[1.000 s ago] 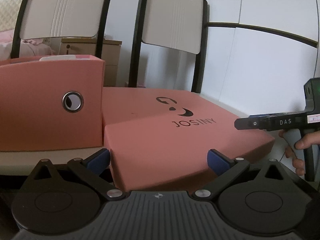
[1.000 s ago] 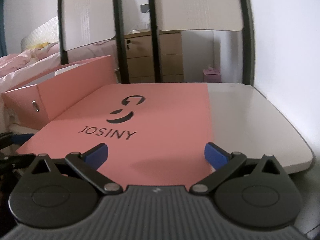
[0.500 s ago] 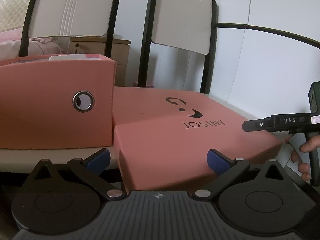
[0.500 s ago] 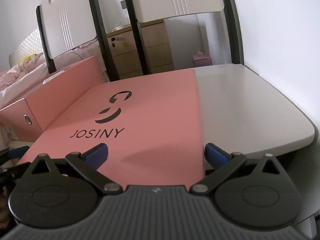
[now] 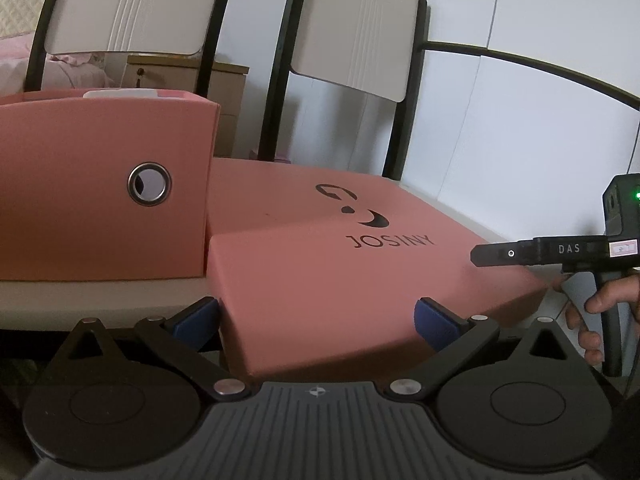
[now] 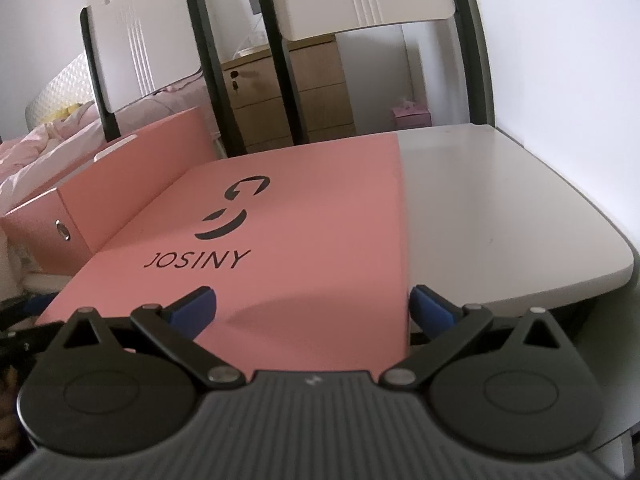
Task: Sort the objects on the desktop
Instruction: 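Move both grippers to opposite edges of the pink JOSINY lid, then close both grippers on the lid edges and lift the lid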
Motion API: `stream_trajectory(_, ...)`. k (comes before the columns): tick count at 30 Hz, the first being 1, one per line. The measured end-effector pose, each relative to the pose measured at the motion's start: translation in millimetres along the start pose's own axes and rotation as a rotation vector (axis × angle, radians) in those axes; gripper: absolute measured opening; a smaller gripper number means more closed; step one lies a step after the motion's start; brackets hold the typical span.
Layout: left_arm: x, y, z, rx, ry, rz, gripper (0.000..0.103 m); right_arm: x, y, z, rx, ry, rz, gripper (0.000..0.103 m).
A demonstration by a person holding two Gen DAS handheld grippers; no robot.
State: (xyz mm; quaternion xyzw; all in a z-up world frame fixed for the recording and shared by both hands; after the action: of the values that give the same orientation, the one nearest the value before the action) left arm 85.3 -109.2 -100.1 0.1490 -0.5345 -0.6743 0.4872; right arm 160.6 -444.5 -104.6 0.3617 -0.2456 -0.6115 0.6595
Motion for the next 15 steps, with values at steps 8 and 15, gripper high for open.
stream_trajectory(8,10.2,-4.2,10.7,-0.033,0.001,-0.011,0.103,2.7,-5.6,16.1,-0.029,0.014,-0.015,0.103)
stream_trajectory(15,-12.2,-6.2,12.2,-0.034,-0.062,0.123,0.103,16.8,-15.9,24.6,-0.095,0.062,-0.145,0.103)
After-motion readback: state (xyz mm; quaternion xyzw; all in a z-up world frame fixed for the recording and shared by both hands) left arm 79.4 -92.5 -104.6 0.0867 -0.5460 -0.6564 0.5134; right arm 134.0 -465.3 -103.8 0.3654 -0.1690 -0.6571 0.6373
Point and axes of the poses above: each gripper's, at about its wrist camera, not at the fingertips, and z roughly against the way its jaws point, x to its right, y to its top, the point moved 3 cm from there along -z, roughly the way its jaws point, and after that the axes turned 13 degrees about -y, right-handed, at the moved point
